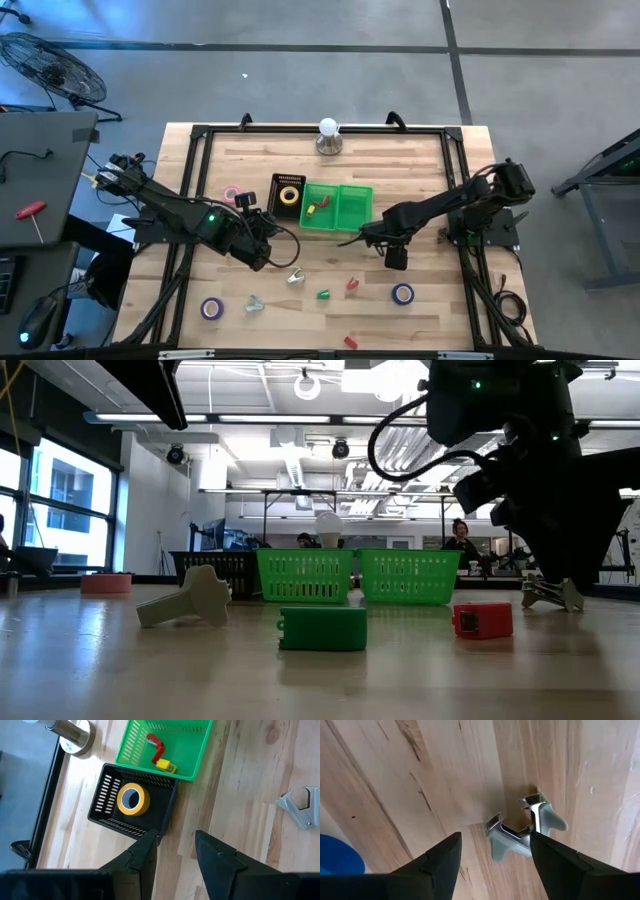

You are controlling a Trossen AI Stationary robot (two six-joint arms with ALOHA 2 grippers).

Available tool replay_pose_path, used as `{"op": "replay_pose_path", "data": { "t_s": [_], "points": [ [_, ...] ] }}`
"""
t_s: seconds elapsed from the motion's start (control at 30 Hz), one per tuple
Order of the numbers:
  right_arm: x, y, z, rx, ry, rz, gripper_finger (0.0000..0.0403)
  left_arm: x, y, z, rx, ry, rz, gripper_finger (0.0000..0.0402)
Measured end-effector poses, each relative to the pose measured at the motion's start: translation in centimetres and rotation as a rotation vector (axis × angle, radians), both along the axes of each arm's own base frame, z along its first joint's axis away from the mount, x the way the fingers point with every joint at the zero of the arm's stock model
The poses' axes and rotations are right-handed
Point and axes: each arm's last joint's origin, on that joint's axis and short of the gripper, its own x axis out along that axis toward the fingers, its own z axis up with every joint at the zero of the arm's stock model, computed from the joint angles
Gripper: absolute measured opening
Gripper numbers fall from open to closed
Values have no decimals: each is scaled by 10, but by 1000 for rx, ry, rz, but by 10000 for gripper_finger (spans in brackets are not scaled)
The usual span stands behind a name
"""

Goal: Pick and place Stapler, Stapler remover, tape
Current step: Put the top gray staple remover into the right green bin

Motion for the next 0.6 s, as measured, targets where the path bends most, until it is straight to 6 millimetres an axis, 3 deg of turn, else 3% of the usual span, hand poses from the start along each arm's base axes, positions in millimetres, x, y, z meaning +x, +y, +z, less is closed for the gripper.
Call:
{"op": "replay_pose_path", "data": {
  "t_s": [0.2, 0.33, 0.6],
  "points": [
    [2, 0, -7, -16, 30, 11, 221, 0, -1, 0, -21, 5, 0, 128],
    [2, -2, -10, -72, 45, 34, 191, 0, -1, 0, -32, 3, -3, 128],
    [2, -4, -11, -142, 32, 45, 29, 2, -3, 0, -61, -7, -10, 128]
  ]
}}
